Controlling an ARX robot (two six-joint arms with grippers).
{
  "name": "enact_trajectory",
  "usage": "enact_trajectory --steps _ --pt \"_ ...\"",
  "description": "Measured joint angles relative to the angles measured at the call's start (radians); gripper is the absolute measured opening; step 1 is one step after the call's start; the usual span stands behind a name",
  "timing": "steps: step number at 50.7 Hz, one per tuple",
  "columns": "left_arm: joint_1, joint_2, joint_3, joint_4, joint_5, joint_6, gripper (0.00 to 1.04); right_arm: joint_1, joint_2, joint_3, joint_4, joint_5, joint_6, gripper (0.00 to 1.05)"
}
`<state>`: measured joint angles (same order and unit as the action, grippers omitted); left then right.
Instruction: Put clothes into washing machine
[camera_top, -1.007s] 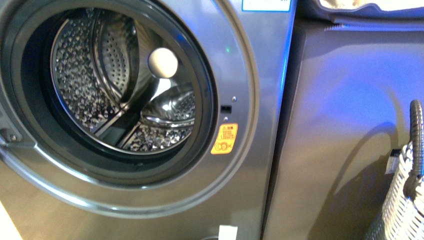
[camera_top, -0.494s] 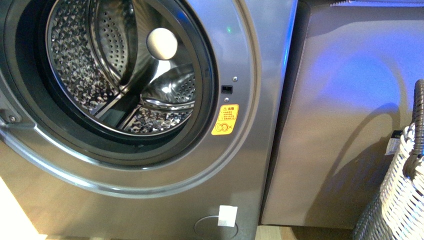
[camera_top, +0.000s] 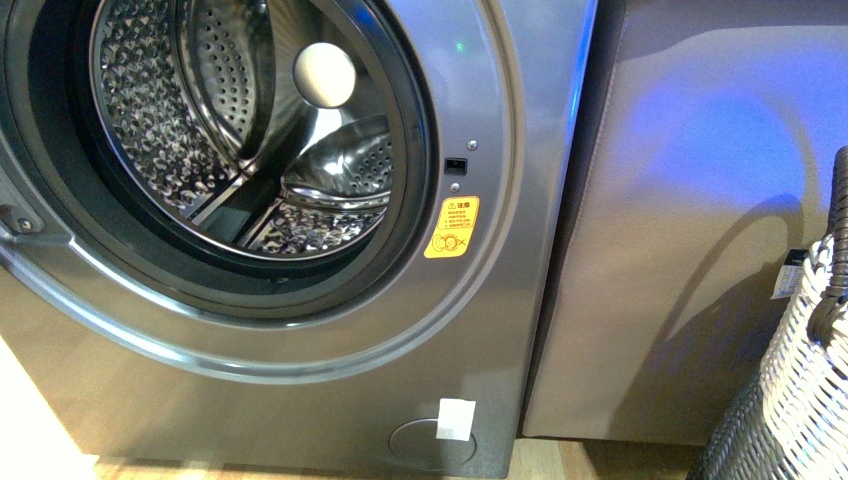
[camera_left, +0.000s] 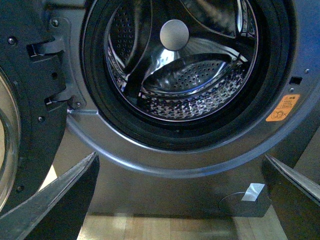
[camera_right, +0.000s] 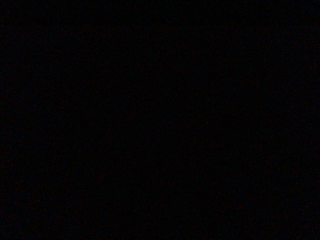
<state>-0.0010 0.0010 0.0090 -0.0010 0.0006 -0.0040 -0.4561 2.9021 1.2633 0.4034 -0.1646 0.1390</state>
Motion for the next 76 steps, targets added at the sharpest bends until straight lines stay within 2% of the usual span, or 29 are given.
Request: enact_trajectory --steps 14,20,36,50,56,63,69,76 --pt "0.000 0.000 0.000 0.000 0.000 0.000 0.98 -0.015 -0.057 -0.083 0.045 -0.023 0.008 0.21" --pt "0.000 0.000 0.000 0.000 0.000 0.000 0.98 -0.021 -0.109 -0.139 0.062 -0.045 0.011 0.09" --pt "0.000 0.000 0.000 0.000 0.000 0.000 0.98 -0.056 -0.350 -0.310 0.126 -0.105 0.006 0.07" --pt "0.000 0.000 0.000 0.000 0.000 0.000 0.98 -0.093 -0.678 -0.499 0.150 -0.177 -0.024 0.07" --pt "0.000 0.000 0.000 0.000 0.000 0.000 0.98 -0.101 -0.962 -0.596 0.095 -0.237 -0.031 0.07" --pt "0.000 0.000 0.000 0.000 0.000 0.000 0.98 -0.094 -1.300 -0.614 -0.044 -0.287 -0.046 0.07" --pt "0.000 0.000 0.000 0.000 0.000 0.000 0.98 -0.085 -1.525 -0.547 -0.174 -0.317 -0.068 0.07" --pt "0.000 0.000 0.000 0.000 0.000 0.000 0.98 -0.071 -1.648 -0.445 -0.262 -0.332 -0.093 0.07"
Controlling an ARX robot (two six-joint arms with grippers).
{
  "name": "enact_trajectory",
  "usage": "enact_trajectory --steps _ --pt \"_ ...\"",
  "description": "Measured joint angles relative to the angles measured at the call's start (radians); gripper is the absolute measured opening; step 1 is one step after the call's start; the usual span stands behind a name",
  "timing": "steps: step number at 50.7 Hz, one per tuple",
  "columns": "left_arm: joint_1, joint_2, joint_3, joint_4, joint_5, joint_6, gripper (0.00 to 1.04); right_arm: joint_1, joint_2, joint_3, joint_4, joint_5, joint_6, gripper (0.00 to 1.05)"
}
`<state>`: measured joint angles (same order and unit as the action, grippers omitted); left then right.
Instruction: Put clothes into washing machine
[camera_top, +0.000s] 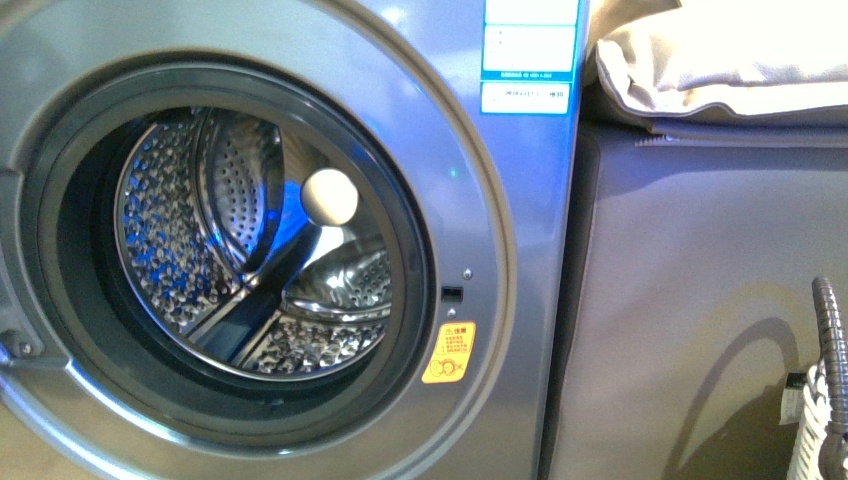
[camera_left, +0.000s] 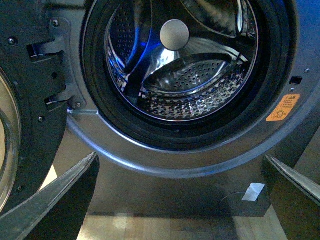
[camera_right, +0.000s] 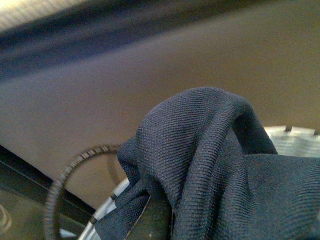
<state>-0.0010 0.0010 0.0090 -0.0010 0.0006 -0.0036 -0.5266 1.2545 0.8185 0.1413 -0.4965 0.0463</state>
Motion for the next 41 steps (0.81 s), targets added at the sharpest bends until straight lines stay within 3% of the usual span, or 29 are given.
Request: enact_trajectory --steps 11,22,32,41 --pt "0.000 0.000 0.000 0.000 0.000 0.000 0.98 0.058 -0.105 0.202 -0.067 -0.003 -0.056 0.07" --pt "0.000 0.000 0.000 0.000 0.000 0.000 0.98 0.193 -0.105 0.483 -0.023 0.013 -0.092 0.06" --pt "0.000 0.000 0.000 0.000 0.000 0.000 0.98 0.404 -0.053 0.779 -0.122 0.124 -0.109 0.06" --pt "0.000 0.000 0.000 0.000 0.000 0.000 0.98 0.668 -0.006 0.936 -0.199 0.228 -0.153 0.06"
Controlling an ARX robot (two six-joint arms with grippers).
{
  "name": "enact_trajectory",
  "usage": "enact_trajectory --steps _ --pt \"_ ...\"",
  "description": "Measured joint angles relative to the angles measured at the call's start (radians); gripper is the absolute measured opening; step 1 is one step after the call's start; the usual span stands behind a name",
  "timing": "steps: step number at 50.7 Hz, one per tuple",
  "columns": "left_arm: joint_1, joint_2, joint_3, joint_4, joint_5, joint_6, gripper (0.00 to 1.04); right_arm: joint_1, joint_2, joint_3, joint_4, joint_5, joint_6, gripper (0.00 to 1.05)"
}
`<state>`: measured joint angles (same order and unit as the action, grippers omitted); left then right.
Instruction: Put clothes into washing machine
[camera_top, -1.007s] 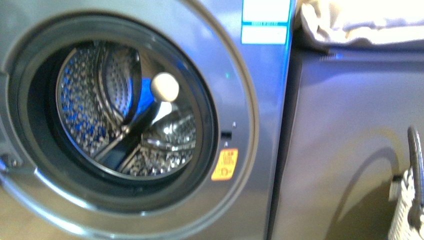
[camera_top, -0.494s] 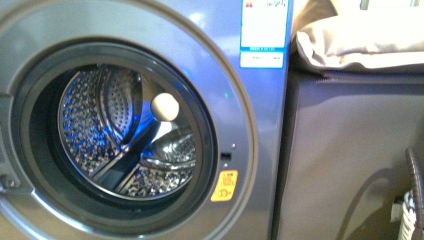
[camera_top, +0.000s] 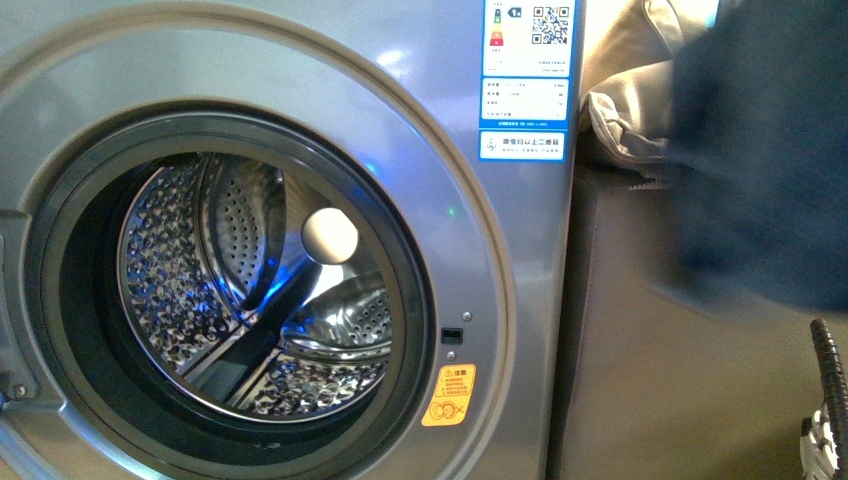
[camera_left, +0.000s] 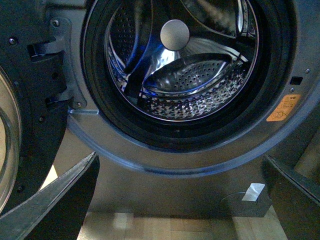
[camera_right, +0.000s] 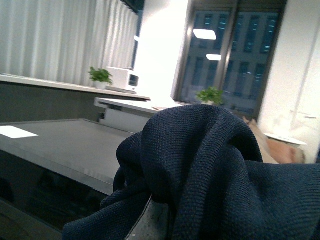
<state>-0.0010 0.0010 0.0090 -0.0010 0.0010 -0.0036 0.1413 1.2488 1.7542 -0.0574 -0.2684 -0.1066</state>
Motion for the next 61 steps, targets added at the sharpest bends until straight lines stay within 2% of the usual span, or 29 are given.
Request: enact_trajectory --steps 5,16,22,61 --pt "0.000 0.000 0.000 0.000 0.000 0.000 0.98 0.132 0.029 0.026 0.001 0.040 -0.006 0.06" --pt "0.000 0.000 0.000 0.000 0.000 0.000 0.98 0.326 0.111 0.036 0.052 0.068 0.037 0.06" --pt "0.000 0.000 0.000 0.000 0.000 0.000 0.98 0.350 0.127 0.035 0.053 0.065 0.050 0.06" --pt "0.000 0.000 0.000 0.000 0.000 0.000 0.98 0.349 0.123 0.036 0.056 0.074 0.055 0.06"
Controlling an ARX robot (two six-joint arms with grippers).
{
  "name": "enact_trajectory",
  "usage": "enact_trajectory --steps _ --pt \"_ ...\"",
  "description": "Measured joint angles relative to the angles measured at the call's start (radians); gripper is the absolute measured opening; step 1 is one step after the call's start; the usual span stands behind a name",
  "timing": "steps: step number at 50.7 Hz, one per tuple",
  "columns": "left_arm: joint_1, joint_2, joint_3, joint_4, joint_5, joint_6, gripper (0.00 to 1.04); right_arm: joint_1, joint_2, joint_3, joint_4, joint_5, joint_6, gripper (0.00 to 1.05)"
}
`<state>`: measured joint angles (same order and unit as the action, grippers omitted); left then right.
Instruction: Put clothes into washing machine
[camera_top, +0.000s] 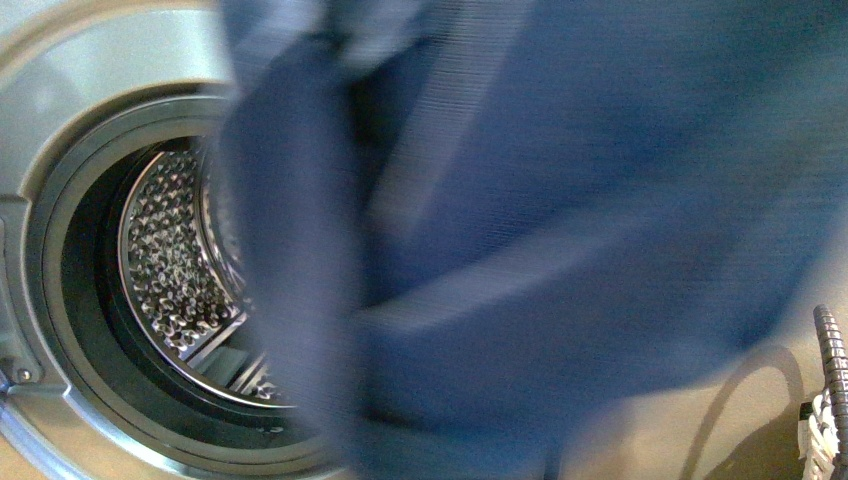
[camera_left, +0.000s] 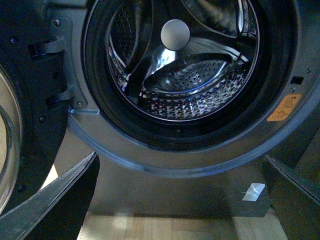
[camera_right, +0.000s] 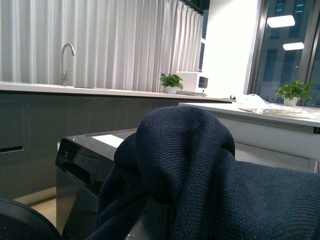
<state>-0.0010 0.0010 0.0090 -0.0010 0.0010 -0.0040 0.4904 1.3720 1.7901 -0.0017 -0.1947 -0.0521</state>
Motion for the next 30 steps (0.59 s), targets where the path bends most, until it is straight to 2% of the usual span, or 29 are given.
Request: enact_trajectory --steps 13,14,17,19,22,26,30 --pt "0.003 -0.001 -0.001 0.005 0.011 -0.006 0.98 0.000 0.000 0.000 0.000 0.000 0.000 0.06" --pt "0.016 0.001 -0.003 0.028 0.044 -0.017 0.98 0.000 0.000 0.000 0.000 0.000 0.000 0.06" --pt "0.092 0.060 -0.001 0.229 0.217 -0.082 0.98 0.000 0.000 0.000 0.000 0.000 0.000 0.06" --pt "0.143 0.130 0.002 0.346 0.276 -0.107 0.98 0.000 0.000 0.000 0.000 -0.001 0.000 0.06" --pt "0.199 0.260 0.023 0.489 0.320 -0.128 0.98 0.000 -0.001 0.000 0.000 0.000 0.000 0.06" --pt "0.236 0.376 0.079 0.597 0.379 -0.152 0.98 0.000 -0.001 0.000 0.000 0.000 0.000 0.06" --pt "0.271 0.511 0.191 0.718 0.496 -0.187 0.98 0.000 -0.001 0.000 0.000 0.000 0.000 0.06"
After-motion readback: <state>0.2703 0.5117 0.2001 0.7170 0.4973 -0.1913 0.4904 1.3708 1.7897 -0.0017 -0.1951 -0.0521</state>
